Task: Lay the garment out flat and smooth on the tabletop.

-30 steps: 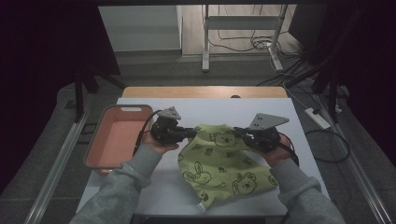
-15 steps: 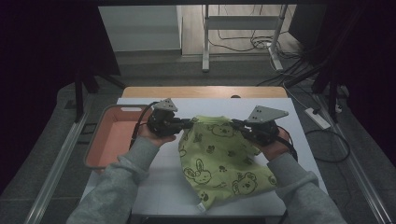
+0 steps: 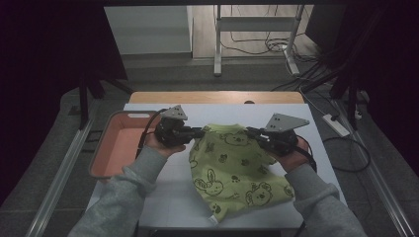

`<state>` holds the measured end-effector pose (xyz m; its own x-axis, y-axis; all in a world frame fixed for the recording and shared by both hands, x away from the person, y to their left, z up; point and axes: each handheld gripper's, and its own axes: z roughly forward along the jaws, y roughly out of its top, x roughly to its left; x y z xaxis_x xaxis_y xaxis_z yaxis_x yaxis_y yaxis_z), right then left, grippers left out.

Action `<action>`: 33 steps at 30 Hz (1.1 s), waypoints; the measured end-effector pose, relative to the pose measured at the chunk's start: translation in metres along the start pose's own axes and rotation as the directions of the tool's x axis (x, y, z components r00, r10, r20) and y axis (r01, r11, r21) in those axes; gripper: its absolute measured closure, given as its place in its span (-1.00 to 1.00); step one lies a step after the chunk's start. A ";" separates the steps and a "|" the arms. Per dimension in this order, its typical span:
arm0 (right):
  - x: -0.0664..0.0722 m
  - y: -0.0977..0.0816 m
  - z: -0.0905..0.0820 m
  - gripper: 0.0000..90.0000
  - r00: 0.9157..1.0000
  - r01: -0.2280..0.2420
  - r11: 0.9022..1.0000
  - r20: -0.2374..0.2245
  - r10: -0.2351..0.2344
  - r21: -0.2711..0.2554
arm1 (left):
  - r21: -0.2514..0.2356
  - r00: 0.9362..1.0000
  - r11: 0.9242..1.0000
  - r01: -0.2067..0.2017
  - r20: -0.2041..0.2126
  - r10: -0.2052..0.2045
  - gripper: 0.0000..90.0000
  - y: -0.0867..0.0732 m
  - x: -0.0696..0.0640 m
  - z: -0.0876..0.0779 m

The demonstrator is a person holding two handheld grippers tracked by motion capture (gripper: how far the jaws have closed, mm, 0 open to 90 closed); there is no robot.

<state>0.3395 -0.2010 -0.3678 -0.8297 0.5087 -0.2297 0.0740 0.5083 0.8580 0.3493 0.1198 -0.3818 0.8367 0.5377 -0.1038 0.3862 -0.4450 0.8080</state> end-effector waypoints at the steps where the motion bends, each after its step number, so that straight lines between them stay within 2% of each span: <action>1: 0.000 0.000 0.000 0.91 1.000 0.001 1.000 -0.001 -0.001 0.001 | 0.000 1.000 1.000 0.000 0.000 0.000 0.91 0.000 0.000 0.000; 8: -0.001 0.010 -0.005 0.91 1.000 0.016 1.000 0.007 -0.015 -0.017 | -0.024 1.000 1.000 -0.014 -0.009 0.014 0.91 0.007 -0.001 -0.009; 16: 0.003 0.032 -0.020 0.91 0.999 0.043 0.997 0.015 -0.042 -0.068 | -0.075 0.999 0.996 -0.047 -0.022 0.045 0.91 0.022 -0.008 -0.035; 19: 0.009 0.043 -0.031 0.92 0.998 0.060 0.993 0.018 -0.059 -0.101 | -0.111 0.997 0.991 -0.072 -0.024 0.070 0.91 0.030 -0.016 -0.051; 23: 0.019 0.061 -0.053 0.92 0.995 0.100 0.983 0.032 -0.096 -0.152 | -0.155 0.993 0.981 -0.115 -0.030 0.111 0.91 0.040 -0.029 -0.072; 28: 0.027 0.080 -0.073 0.92 0.990 0.139 0.972 0.053 -0.131 -0.188 | -0.179 0.986 0.970 -0.165 -0.054 0.157 0.91 0.052 -0.041 -0.090; 30: 0.025 0.087 -0.077 0.92 0.989 0.146 0.971 0.060 -0.137 -0.189 | -0.189 0.986 0.968 -0.166 -0.057 0.158 0.91 0.059 -0.041 -0.093; 33: 0.018 0.094 -0.078 0.92 0.991 0.129 0.972 0.063 -0.119 -0.194 | -0.191 0.986 0.968 -0.161 -0.063 0.152 0.91 0.065 -0.039 -0.093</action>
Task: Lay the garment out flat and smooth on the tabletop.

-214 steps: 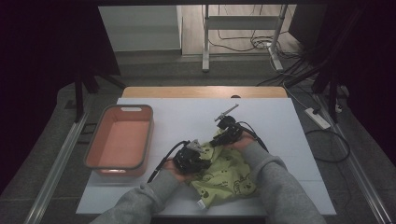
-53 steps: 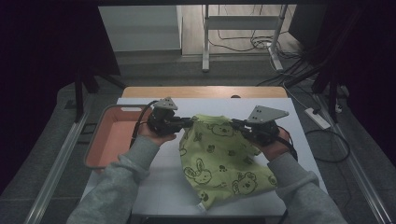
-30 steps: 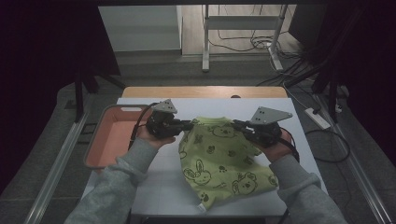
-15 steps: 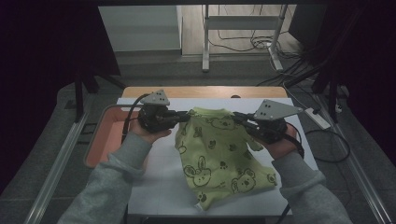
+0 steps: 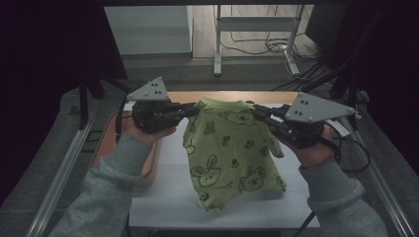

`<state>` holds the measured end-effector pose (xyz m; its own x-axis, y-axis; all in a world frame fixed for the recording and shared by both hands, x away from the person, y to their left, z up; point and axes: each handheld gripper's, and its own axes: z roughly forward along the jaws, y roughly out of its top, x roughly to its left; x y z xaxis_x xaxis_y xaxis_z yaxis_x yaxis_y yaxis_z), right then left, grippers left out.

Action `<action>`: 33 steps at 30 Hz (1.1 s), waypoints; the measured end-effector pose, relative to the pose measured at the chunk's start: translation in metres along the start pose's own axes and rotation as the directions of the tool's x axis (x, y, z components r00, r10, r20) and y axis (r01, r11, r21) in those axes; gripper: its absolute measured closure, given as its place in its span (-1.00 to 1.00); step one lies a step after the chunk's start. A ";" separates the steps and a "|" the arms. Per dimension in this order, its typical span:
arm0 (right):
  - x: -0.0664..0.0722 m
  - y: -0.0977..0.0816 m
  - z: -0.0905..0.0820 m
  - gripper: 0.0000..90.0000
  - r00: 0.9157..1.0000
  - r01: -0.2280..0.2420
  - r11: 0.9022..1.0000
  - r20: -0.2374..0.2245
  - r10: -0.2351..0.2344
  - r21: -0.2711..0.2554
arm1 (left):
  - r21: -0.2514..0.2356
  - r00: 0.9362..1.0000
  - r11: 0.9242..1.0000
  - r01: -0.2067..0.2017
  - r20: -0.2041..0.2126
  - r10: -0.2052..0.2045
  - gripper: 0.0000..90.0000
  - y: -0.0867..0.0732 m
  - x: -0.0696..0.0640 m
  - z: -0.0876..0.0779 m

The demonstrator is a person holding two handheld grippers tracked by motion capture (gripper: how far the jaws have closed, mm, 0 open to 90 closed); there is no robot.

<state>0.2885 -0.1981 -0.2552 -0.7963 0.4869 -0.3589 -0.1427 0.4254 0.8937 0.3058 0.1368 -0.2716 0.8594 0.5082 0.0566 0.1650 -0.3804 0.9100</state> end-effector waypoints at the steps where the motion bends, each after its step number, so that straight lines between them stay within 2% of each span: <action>1: -0.002 0.001 0.001 0.92 1.000 -0.005 1.000 0.004 0.005 0.000 | 0.000 1.000 1.000 0.000 -0.001 0.000 0.91 0.000 0.001 0.001; 7: -0.003 -0.006 0.004 0.92 1.000 -0.024 1.000 -0.013 0.024 -0.003 | -0.001 1.000 1.000 0.008 0.009 -0.008 0.91 -0.006 0.001 0.001; 9: 0.002 -0.007 0.002 0.92 1.000 -0.021 1.000 -0.024 0.021 -0.008 | -0.022 1.000 1.000 0.005 0.017 -0.005 0.91 -0.006 -0.001 -0.004; 11: 0.007 -0.002 -0.004 0.92 0.999 -0.013 0.999 -0.035 0.012 -0.033 | -0.051 1.000 0.999 -0.016 0.016 0.017 0.91 0.000 -0.005 -0.013; 12: 0.008 0.003 -0.007 0.92 0.999 0.001 0.999 -0.036 -0.003 -0.049 | -0.064 1.000 0.997 -0.030 0.003 0.031 0.91 0.003 -0.006 -0.017; 13: 0.007 0.008 -0.010 0.92 0.999 0.010 0.998 -0.036 -0.013 -0.067 | -0.062 0.998 0.997 -0.050 -0.028 0.049 0.91 0.007 -0.006 -0.017; 14: 0.004 0.012 -0.009 0.92 0.999 0.016 0.997 -0.028 -0.018 -0.076 | -0.046 0.997 0.997 -0.059 -0.052 0.056 0.91 0.012 0.000 -0.012; 15: -0.005 0.015 -0.003 0.92 1.000 0.005 0.998 -0.019 -0.006 -0.069 | -0.035 0.998 0.999 -0.040 -0.054 0.038 0.91 0.013 0.006 -0.007; 17: -0.025 0.012 0.015 0.92 1.000 -0.018 0.999 0.017 0.019 -0.036 | -0.007 0.998 0.999 0.033 -0.056 -0.033 0.91 0.011 0.026 0.014; 18: -0.039 0.004 0.028 0.92 0.998 -0.050 0.999 0.031 0.050 -0.005 | 0.013 0.996 0.998 0.056 -0.064 -0.055 0.91 0.008 0.033 0.026; 20: -0.062 -0.022 0.056 0.92 0.989 -0.144 0.988 0.027 0.143 0.052 | 0.058 0.994 0.995 0.083 -0.076 -0.078 0.91 -0.003 0.044 0.048; 22: -0.072 -0.050 0.077 0.92 0.981 -0.194 0.977 0.024 0.193 0.092 | 0.092 0.990 0.989 0.114 -0.088 -0.106 0.90 -0.018 0.052 0.069; 23: -0.074 -0.066 0.086 0.92 0.976 -0.218 0.970 0.018 0.217 0.107 | 0.105 0.989 0.987 0.121 -0.093 -0.111 0.90 -0.023 0.054 0.075; 24: -0.073 -0.075 0.091 0.92 0.973 -0.229 0.966 0.016 0.229 0.116 | 0.121 0.988 0.984 0.132 -0.099 -0.120 0.90 -0.031 0.057 0.081; 27: -0.068 -0.104 0.102 0.92 0.960 -0.275 0.952 -0.010 0.279 0.138 | 0.155 0.984 0.974 0.166 -0.084 -0.154 0.90 -0.051 0.063 0.092; 30: -0.061 -0.112 0.104 0.92 0.963 -0.263 0.952 -0.019 0.269 0.155 | 0.155 0.984 0.973 0.172 -0.077 -0.162 0.90 -0.063 0.062 0.094; 33: -0.057 -0.112 0.105 0.92 0.969 -0.240 0.957 -0.022 0.247 0.163 | 0.151 0.985 0.975 0.160 -0.081 -0.149 0.90 -0.065 0.064 0.094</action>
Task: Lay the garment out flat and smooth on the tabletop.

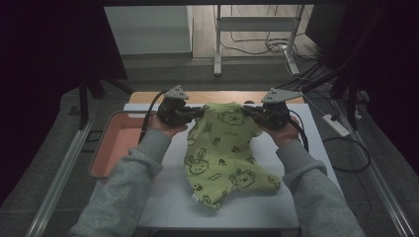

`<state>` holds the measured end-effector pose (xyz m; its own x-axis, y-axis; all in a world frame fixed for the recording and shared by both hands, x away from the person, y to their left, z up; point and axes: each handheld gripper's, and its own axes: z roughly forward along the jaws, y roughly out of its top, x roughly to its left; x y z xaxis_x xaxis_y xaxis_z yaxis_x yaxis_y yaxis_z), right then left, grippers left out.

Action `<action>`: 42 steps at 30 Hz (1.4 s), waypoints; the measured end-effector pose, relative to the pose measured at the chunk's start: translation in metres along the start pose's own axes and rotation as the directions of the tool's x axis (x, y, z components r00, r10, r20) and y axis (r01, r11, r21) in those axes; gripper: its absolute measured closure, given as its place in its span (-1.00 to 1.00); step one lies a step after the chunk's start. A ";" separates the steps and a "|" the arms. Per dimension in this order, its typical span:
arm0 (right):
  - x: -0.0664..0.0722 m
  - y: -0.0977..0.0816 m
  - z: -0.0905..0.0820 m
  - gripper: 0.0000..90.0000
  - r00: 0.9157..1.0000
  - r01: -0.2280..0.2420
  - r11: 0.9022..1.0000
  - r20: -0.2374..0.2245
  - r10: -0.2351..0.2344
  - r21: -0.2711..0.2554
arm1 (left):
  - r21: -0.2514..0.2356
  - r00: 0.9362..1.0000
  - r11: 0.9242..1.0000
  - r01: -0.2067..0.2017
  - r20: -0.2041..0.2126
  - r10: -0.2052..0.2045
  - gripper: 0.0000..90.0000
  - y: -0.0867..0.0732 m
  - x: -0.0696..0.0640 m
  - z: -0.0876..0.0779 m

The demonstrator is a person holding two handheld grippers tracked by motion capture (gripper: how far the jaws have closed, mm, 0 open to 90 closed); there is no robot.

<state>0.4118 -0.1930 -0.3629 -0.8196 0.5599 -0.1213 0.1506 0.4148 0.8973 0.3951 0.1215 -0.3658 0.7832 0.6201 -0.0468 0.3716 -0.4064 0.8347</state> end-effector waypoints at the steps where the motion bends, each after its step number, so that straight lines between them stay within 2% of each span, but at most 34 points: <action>1: 0.000 0.001 0.001 0.93 1.000 0.003 1.000 0.000 -0.003 0.001 | -0.002 1.000 1.000 -0.001 -0.003 0.001 0.90 0.000 0.002 0.001; 4: -0.007 0.003 0.009 0.92 1.000 0.008 1.000 0.013 -0.008 0.004 | -0.002 0.999 1.000 -0.004 -0.037 0.004 0.90 0.003 0.012 0.012; 6: -0.019 0.004 0.022 0.92 0.999 -0.011 1.000 0.032 0.010 0.021 | 0.003 0.994 1.000 0.009 -0.105 -0.009 0.88 0.008 0.025 0.028; 7: -0.027 0.005 0.032 0.86 0.998 -0.022 0.999 0.062 0.019 0.042 | 0.023 0.976 0.999 0.046 -0.216 -0.040 0.77 0.010 0.033 0.043; 8: -0.039 0.003 0.047 0.54 0.992 -0.057 0.996 0.117 0.049 0.071 | 0.036 0.956 0.995 0.090 -0.282 -0.077 0.44 0.010 0.036 0.052; 9: -0.044 0.001 0.054 0.21 0.982 -0.089 0.993 0.172 0.074 0.082 | 0.056 0.936 0.990 0.128 -0.336 -0.102 0.08 0.010 0.038 0.059; 10: -0.048 -0.003 0.060 0.07 0.969 -0.114 0.989 0.230 0.090 0.093 | 0.066 0.923 0.989 0.132 -0.372 -0.099 -0.22 0.008 0.037 0.061; 11: -0.049 -0.005 0.061 -0.02 0.961 -0.125 0.988 0.258 0.097 0.094 | 0.067 0.925 0.990 0.125 -0.370 -0.091 -0.34 0.006 0.036 0.059; 12: -0.048 -0.007 0.058 -0.07 0.959 -0.135 0.987 0.260 0.109 0.085 | 0.064 0.934 0.991 0.118 -0.347 -0.089 -0.38 0.003 0.036 0.054; 13: -0.047 -0.009 0.054 -0.07 0.964 -0.139 0.987 0.239 0.117 0.075 | 0.063 0.941 0.992 0.113 -0.329 -0.086 -0.39 0.001 0.036 0.048; 14: -0.045 -0.012 0.049 -0.09 0.968 -0.132 0.988 0.222 0.112 0.076 | 0.062 0.942 0.991 0.121 -0.321 -0.095 -0.39 -0.002 0.037 0.043; 15: -0.043 -0.015 0.045 -0.09 0.969 -0.130 0.988 0.220 0.109 0.083 | 0.058 0.944 0.989 0.134 -0.312 -0.110 -0.39 -0.006 0.038 0.038; 17: -0.041 -0.022 0.037 -0.08 0.973 -0.142 0.986 0.197 0.122 0.091 | 0.071 0.953 0.985 0.156 -0.274 -0.131 -0.39 -0.014 0.036 0.030; 19: -0.036 -0.031 0.029 -0.07 0.974 -0.159 0.982 0.177 0.140 0.099 | 0.097 0.959 0.983 0.153 -0.254 -0.124 -0.39 -0.023 0.029 0.024; 21: -0.028 -0.041 0.022 -0.06 0.979 -0.155 0.981 0.152 0.137 0.115 | 0.112 0.967 0.980 0.163 -0.217 -0.136 -0.40 -0.034 0.021 0.020; 24: -0.014 -0.054 0.011 -0.06 0.984 -0.154 0.980 0.114 0.140 0.125 | 0.149 0.975 0.976 0.158 -0.179 -0.130 -0.40 -0.048 0.008 0.016; 28: 0.005 -0.072 0.000 -0.09 0.990 -0.132 0.979 0.074 0.122 0.152 | 0.160 0.983 0.974 0.161 -0.118 -0.143 -0.38 -0.065 -0.009 0.010; 31: 0.015 -0.086 -0.008 -0.10 0.991 -0.127 0.977 0.053 0.120 0.174 | 0.172 0.983 0.969 0.179 -0.076 -0.168 -0.36 -0.077 -0.021 0.006; 35: 0.021 -0.102 -0.018 -0.11 0.990 -0.140 0.967 0.042 0.134 0.215 | 0.195 0.982 0.962 0.191 -0.039 -0.187 -0.35 -0.092 -0.034 0.006; 42: 0.030 -0.125 -0.033 -0.11 0.984 -0.176 0.948 0.036 0.173 0.267 | 0.228 0.983 0.958 0.175 0.004 -0.181 -0.32 -0.108 -0.052 0.010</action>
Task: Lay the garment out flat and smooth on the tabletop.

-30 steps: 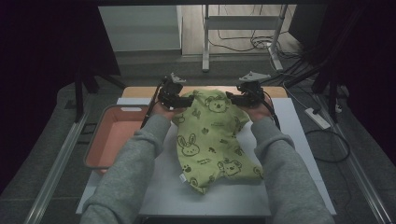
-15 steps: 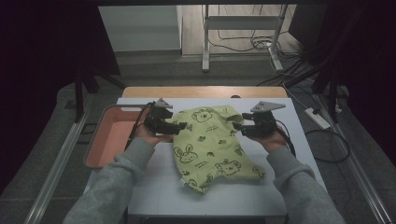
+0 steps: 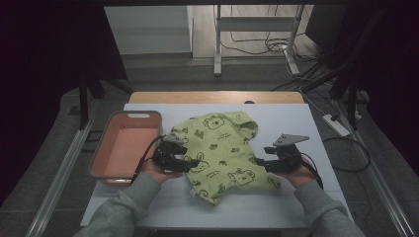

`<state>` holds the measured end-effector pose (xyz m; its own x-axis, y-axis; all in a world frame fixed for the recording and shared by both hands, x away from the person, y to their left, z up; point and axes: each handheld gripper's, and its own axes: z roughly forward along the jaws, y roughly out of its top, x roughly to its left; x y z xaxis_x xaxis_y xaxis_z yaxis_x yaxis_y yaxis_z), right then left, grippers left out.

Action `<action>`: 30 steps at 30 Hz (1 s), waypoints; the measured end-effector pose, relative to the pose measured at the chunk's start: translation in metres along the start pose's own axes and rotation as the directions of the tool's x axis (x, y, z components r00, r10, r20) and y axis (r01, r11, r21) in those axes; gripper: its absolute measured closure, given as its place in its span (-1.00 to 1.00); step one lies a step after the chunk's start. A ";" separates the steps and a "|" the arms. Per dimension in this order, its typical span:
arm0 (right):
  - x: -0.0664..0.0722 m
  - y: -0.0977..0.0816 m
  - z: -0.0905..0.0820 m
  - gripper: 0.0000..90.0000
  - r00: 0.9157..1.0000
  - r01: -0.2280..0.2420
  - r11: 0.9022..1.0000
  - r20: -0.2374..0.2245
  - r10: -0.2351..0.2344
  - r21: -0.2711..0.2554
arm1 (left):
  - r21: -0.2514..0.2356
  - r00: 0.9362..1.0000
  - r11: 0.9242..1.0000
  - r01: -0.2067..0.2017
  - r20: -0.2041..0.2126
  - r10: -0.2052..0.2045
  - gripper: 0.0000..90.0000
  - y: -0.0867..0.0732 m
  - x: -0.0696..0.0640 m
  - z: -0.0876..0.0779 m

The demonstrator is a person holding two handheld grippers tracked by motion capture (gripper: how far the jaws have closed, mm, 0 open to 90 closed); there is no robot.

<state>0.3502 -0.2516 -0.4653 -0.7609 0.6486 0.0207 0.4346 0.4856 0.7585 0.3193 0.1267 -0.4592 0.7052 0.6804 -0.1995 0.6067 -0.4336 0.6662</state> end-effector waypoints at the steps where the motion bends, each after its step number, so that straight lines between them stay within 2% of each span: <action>1: 0.001 -0.002 -0.001 -0.11 1.000 -0.005 1.000 -0.004 0.005 0.000 | 0.008 1.000 1.000 0.001 0.006 -0.001 -0.32 -0.002 -0.001 0.001; 7: 0.007 -0.015 -0.010 -0.13 1.000 -0.005 1.000 -0.015 0.005 0.008 | 0.031 0.998 0.999 0.011 0.055 -0.012 -0.32 -0.013 -0.012 0.005; 13: 0.023 -0.026 -0.018 -0.17 0.998 -0.011 1.000 -0.068 0.013 0.025 | 0.053 0.995 0.998 -0.039 0.099 0.033 -0.34 -0.020 -0.031 0.007; 16: 0.033 -0.032 -0.018 -0.21 0.996 -0.001 0.999 -0.093 0.005 0.040 | 0.051 0.991 0.997 -0.053 0.125 0.046 -0.37 -0.022 -0.041 0.009; 18: 0.040 -0.033 -0.016 -0.24 0.994 0.021 0.998 -0.106 -0.015 0.060 | 0.052 0.990 0.996 -0.077 0.126 0.070 -0.43 -0.023 -0.049 0.012; 21: 0.047 -0.036 -0.010 -0.27 0.993 0.056 0.994 -0.106 -0.046 0.094 | 0.075 0.986 0.989 -0.124 0.125 0.115 -0.49 -0.024 -0.062 0.020; 24: 0.049 -0.038 -0.004 -0.29 0.993 0.079 0.989 -0.096 -0.068 0.123 | 0.101 0.984 0.984 -0.147 0.120 0.135 -0.55 -0.025 -0.072 0.029; 30: 0.044 -0.041 0.005 -0.28 0.993 0.106 0.979 -0.070 -0.095 0.176 | 0.161 0.979 0.969 -0.186 0.113 0.169 -0.52 -0.031 -0.079 0.049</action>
<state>0.3013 -0.2394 -0.4986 -0.8306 0.5569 -0.0062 0.4294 0.6476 0.6295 0.2630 0.0572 -0.4993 0.8346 0.5261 -0.1636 0.5160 -0.6423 0.5668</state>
